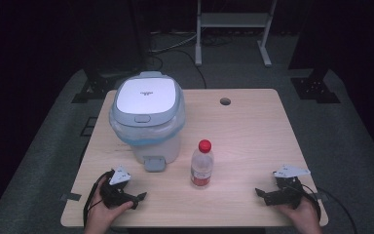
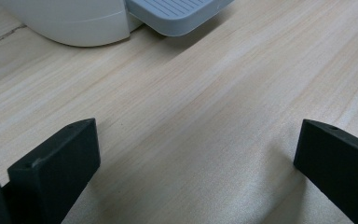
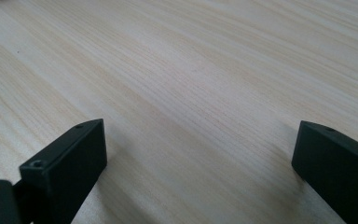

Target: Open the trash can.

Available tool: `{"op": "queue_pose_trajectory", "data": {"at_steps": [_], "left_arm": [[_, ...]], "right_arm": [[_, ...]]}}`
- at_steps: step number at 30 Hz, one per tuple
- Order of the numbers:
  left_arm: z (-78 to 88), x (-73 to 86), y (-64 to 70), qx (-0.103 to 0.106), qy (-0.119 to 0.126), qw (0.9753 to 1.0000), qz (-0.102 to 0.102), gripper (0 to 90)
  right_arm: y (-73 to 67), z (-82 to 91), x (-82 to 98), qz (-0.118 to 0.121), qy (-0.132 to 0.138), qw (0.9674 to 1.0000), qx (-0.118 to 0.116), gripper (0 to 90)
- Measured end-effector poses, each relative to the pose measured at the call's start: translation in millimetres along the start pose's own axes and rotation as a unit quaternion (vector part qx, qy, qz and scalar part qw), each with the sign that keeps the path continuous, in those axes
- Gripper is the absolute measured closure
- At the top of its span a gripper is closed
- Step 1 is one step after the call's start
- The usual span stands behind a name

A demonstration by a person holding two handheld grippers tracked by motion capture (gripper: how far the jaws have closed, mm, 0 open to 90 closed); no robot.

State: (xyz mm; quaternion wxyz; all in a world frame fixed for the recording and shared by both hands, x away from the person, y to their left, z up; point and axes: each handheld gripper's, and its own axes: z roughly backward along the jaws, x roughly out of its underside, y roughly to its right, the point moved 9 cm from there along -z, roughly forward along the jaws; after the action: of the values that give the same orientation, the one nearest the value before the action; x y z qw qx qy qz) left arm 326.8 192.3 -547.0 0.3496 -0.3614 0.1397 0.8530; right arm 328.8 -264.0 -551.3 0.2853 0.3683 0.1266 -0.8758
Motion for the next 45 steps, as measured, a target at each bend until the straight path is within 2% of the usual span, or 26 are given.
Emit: {"op": "queue_pose_trajectory", "data": {"at_steps": [2, 9, 13, 16, 19, 23, 29, 36, 40, 45], "left_arm": [[0.8, -0.3, 0.1, 0.0, 0.004, 1.0, 0.0, 0.0], [3.4, -2.4, -0.2, 0.005, 0.019, 0.9998, -0.004, 16.1], [3.9, -5.6, -2.7, 0.001, 0.034, 0.9994, 0.001, 31.0], [4.4, -6.2, -3.2, 0.002, 0.038, 0.9993, 0.003, 38.6], [4.8, -6.5, -3.7, 0.004, 0.039, 0.9992, 0.003, 43.7], [5.4, -7.7, -3.9, 0.015, 0.043, 0.9988, 0.018, 51.5], [6.4, -10.4, -1.5, 0.024, 0.029, 0.9991, 0.021, 66.7], [11.4, -16.8, 4.9, 0.052, 0.037, 0.9968, 0.048, 79.4], [13.6, -18.9, 5.8, 0.051, 0.037, 0.9966, 0.052, 85.3], [15.4, -23.8, 7.1, 0.049, 0.039, 0.9969, 0.048, 88.8]], "right_arm": [[0.0, 0.0, 0.0, 0.0, 0.0, 1.0, 0.0, 1.6], [0.0, 0.0, 0.0, 0.0, 0.0, 1.0, 0.0, 1.6], [0.0, 0.0, 0.0, 0.0, 0.0, 1.0, 0.0, 1.6], [0.1, 0.0, 0.0, 0.0, 0.0, 1.0, 0.0, 1.6], [0.1, 0.0, 0.0, 0.0, 0.0, 1.0, 0.0, 1.6], [0.0, 0.0, 0.0, 0.0, 0.0, 1.0, 0.0, 1.6], [-0.4, 0.4, 0.3, -0.001, 0.0, 1.0, 0.001, 1.7], [-0.4, 0.4, 0.3, -0.001, 0.0, 1.0, 0.001, 1.7], [-0.4, 0.4, 0.3, -0.001, 0.0, 1.0, 0.001, 1.7], [-0.4, 0.4, 0.4, -0.001, 0.0, 1.0, 0.001, 1.7]]}}
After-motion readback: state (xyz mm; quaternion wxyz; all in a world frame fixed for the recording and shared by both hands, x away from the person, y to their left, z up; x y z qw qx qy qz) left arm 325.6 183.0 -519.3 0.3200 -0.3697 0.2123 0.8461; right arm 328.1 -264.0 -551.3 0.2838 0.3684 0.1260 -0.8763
